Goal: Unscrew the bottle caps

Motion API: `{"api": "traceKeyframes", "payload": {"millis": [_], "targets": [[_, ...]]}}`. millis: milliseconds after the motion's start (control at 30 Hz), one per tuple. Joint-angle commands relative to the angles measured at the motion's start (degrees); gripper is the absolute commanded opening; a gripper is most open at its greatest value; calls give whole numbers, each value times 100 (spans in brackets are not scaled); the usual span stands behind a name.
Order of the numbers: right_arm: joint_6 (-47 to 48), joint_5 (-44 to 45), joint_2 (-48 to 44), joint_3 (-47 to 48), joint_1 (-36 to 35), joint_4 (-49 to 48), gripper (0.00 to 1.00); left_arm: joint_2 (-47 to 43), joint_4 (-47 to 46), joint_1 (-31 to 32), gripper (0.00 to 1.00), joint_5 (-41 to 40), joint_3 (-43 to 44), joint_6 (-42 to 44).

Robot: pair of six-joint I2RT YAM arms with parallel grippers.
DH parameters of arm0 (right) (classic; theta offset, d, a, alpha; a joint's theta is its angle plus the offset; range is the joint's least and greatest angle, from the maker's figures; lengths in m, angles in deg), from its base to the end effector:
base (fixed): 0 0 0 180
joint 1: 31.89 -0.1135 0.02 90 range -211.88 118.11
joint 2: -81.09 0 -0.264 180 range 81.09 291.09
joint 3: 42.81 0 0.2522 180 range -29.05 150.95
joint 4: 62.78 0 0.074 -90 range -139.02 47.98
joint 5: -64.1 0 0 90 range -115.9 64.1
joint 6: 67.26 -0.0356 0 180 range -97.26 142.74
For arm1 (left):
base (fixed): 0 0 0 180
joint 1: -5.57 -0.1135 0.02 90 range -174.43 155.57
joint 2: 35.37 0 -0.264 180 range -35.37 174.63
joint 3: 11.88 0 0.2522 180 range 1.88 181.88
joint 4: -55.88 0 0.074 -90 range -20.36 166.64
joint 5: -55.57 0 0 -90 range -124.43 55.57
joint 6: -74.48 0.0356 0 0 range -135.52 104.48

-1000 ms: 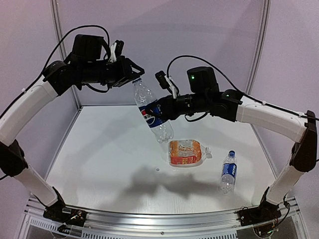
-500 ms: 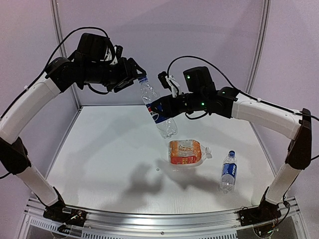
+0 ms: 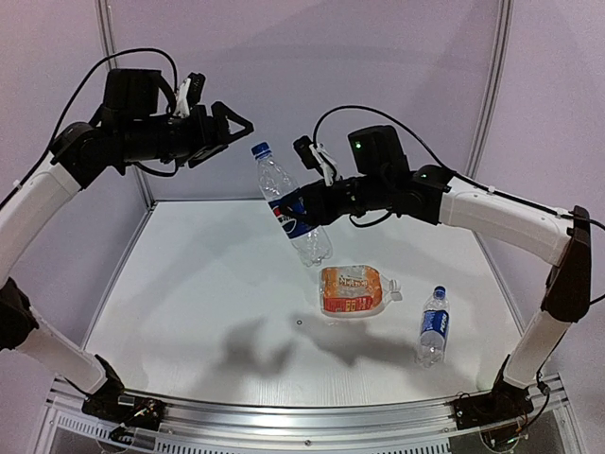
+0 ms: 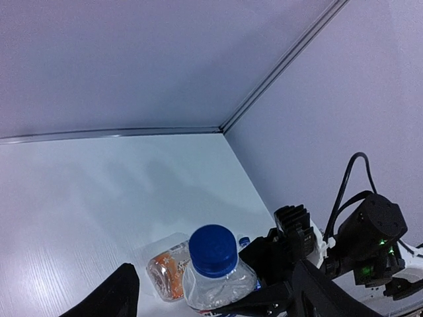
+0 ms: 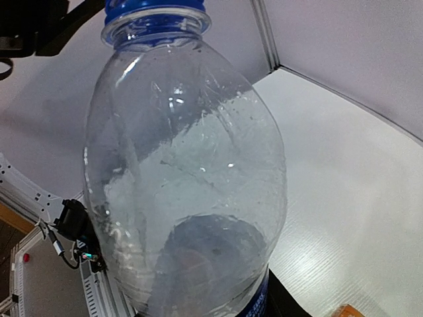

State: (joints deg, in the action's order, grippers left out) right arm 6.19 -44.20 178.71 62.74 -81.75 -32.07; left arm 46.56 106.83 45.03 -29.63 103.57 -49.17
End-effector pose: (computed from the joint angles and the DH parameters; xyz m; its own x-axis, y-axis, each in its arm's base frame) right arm 0.2520 0.3162 0.3682 -0.4992 -0.1724 -0.8492 -0.8035 0.4589 0.3792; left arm 0.2279 -0.1915 0.4814 -0.5776 -0.2397 -0.7803 0.4504 0.7037 -0.5495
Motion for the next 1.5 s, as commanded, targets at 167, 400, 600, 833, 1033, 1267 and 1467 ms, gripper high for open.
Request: {"api": "traceKeyframes", "payload": {"millis": [167,400,600,833,1033,1267,1467], "targets": [[-215,-1437,-148,-116,3,-771,37,70,-907,-316,77,1963,-19,696],[-279,-1709,-232,-229,1,-969,37,187,-968,-299,72,2094,-35,684],[-278,-1822,-260,-241,0,-1009,37,270,-942,-272,69,2093,-28,693],[-253,-1818,-281,-240,3,-971,38,251,-1042,-251,64,2069,-162,615],[-255,-1791,-297,-240,3,-957,38,242,-1071,-195,45,2014,-202,575],[-269,-1754,-315,-221,-1,-1005,37,262,-1050,-134,39,1961,-193,552],[-321,-1746,-344,-283,-3,-1077,38,258,-937,-94,18,1787,-176,503]]}}
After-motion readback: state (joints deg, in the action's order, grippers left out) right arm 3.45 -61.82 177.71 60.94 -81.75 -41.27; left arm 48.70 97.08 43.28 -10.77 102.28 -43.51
